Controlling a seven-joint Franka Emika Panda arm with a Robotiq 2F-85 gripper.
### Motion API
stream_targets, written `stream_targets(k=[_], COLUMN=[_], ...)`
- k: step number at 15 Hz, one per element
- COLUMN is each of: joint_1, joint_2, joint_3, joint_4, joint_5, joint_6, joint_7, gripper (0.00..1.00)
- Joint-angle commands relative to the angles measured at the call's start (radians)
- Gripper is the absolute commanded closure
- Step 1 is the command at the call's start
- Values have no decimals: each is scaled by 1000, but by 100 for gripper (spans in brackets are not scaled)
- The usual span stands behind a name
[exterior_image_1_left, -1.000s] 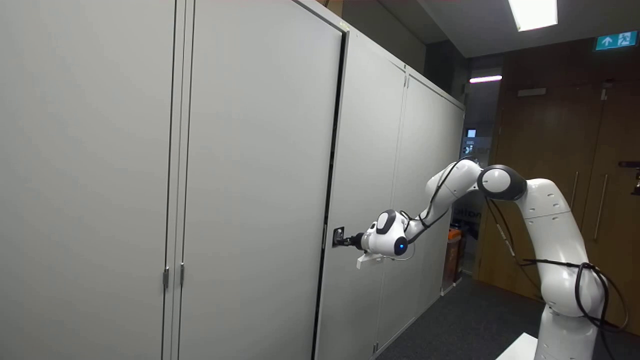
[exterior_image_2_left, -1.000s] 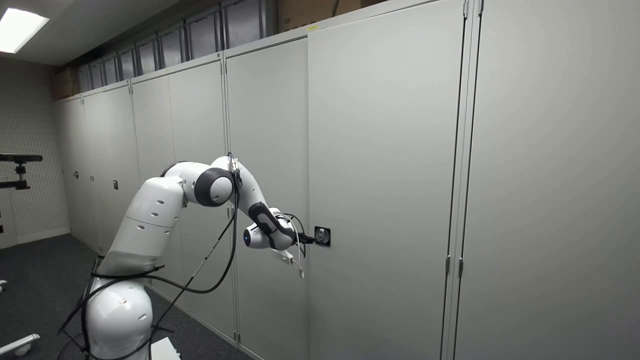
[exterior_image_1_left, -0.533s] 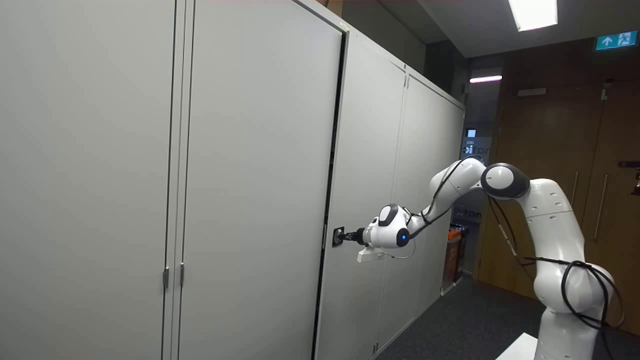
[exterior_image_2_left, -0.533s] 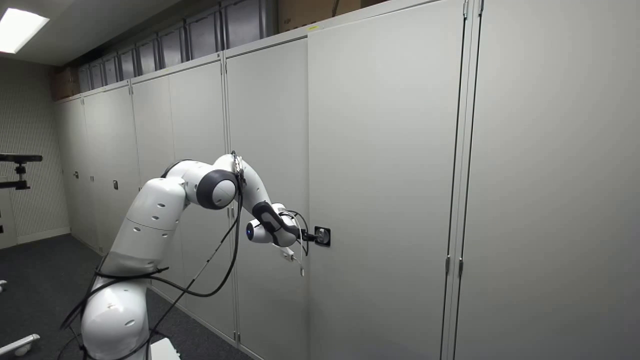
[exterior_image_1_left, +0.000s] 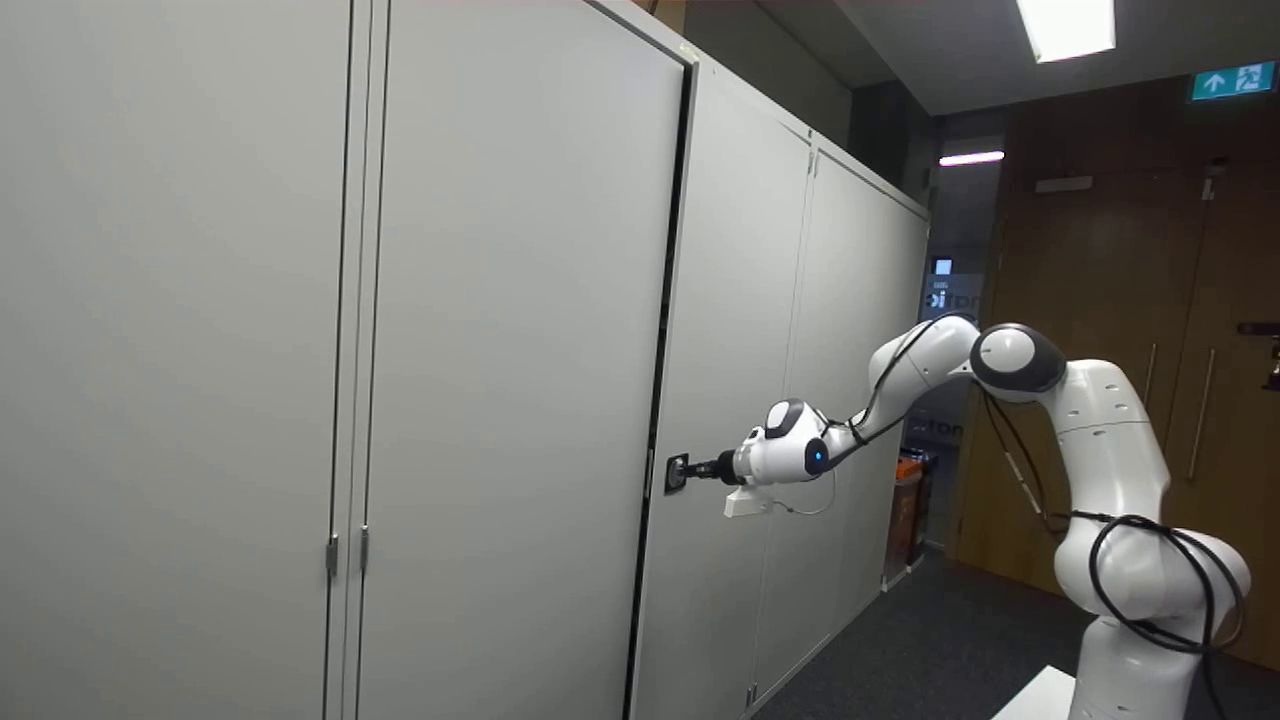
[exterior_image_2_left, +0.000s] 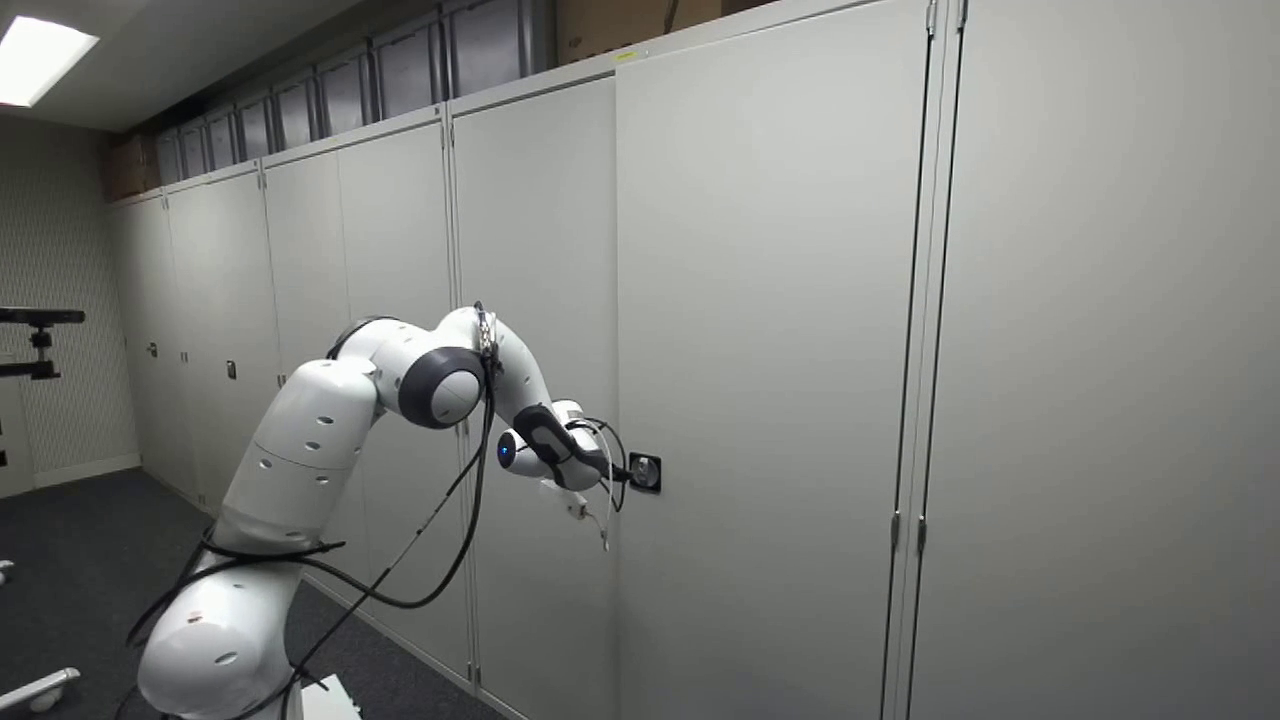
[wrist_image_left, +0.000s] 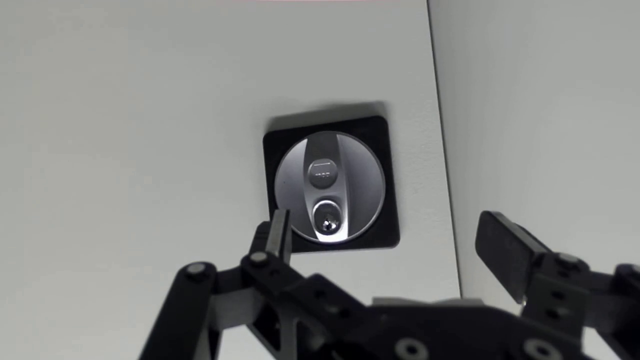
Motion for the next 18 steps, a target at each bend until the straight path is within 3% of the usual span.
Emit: stream_targets(k=[1, 3, 7, 13, 18], joint_1=[-171, -257, -374, -488, -544], joint_2=[93, 142, 245, 380, 461], joint_3=[171, 244, 316, 401, 497], joint_4=[56, 49, 35, 26, -2], joint_5=[0, 0, 0, 0, 0], joint_6=[73, 85, 87, 31, -107], joint_7=[-157, -256, -478, -730, -825], gripper=[0, 0, 0, 0, 0])
